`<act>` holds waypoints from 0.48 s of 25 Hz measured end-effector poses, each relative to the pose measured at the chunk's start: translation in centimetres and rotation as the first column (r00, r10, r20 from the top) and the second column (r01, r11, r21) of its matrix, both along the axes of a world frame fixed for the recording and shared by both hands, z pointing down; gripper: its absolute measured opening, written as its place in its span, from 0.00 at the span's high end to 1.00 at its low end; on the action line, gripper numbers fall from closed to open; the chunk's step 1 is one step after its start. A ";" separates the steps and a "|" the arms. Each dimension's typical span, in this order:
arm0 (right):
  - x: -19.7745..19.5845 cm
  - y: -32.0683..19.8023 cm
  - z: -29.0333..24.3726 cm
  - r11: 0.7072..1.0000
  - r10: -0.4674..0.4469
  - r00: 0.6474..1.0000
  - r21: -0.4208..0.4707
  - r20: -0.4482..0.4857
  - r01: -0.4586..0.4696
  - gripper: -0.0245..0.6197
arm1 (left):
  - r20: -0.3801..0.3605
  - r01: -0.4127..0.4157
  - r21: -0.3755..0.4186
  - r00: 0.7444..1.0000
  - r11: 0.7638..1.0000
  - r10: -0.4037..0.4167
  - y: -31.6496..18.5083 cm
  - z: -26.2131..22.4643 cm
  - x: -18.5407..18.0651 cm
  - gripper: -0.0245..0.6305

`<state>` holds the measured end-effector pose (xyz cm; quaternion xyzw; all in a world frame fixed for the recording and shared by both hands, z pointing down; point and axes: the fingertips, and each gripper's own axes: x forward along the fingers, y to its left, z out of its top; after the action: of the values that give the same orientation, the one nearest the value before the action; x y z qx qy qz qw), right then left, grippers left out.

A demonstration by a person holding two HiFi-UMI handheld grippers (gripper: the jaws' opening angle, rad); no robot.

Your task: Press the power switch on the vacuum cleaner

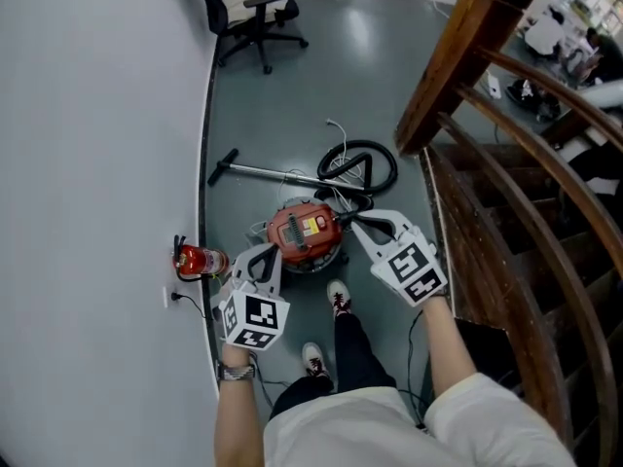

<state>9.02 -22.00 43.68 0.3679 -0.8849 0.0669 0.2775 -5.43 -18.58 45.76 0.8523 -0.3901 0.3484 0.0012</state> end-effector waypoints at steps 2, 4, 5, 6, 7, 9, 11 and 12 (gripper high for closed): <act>0.0 0.7 -1.0 1.000 0.000 1.000 0.017 -0.007 0.000 0.90 | -0.005 -0.003 0.014 1.000 1.000 0.003 0.4 -0.9 -0.1 0.96; 0.0 1.3 -1.9 0.999 0.000 1.000 0.034 -0.012 0.001 0.90 | -0.007 -0.011 0.029 1.000 1.000 0.011 0.8 -1.7 -0.1 0.96; -0.1 1.6 -2.4 0.999 -0.001 1.000 0.042 -0.014 0.001 0.90 | -0.007 -0.015 0.036 1.000 0.999 0.015 1.0 -2.1 -0.1 0.96; -0.1 1.9 -3.0 0.999 -0.001 1.000 0.050 -0.016 0.002 0.90 | -0.006 -0.019 0.042 1.000 0.999 0.019 1.2 -2.6 -0.2 0.96; -0.2 2.2 -3.6 0.998 -0.001 1.000 0.058 -0.017 0.002 0.90 | -0.005 -0.022 0.049 1.000 0.999 0.022 1.4 -3.1 -0.2 0.96; -0.3 2.8 -5.0 0.997 -0.002 1.000 0.075 -0.021 0.004 0.90 | -0.006 -0.024 0.065 1.000 0.998 0.024 1.6 -4.3 -0.3 0.96; -0.4 3.4 -6.5 0.995 -0.002 1.000 0.098 -0.024 0.004 0.90 | -0.009 -0.027 0.082 1.000 0.996 0.028 1.9 -5.5 -0.4 0.96; -0.6 3.6 -7.2 0.994 -0.001 1.000 0.110 -0.026 0.004 0.90 | -0.008 -0.031 0.090 0.999 0.995 0.032 2.1 -6.1 -0.5 0.96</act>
<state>8.45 -18.38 36.46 0.3825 -0.8841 0.0129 0.2681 -5.96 -16.49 39.68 0.8593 -0.3919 0.3262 -0.0407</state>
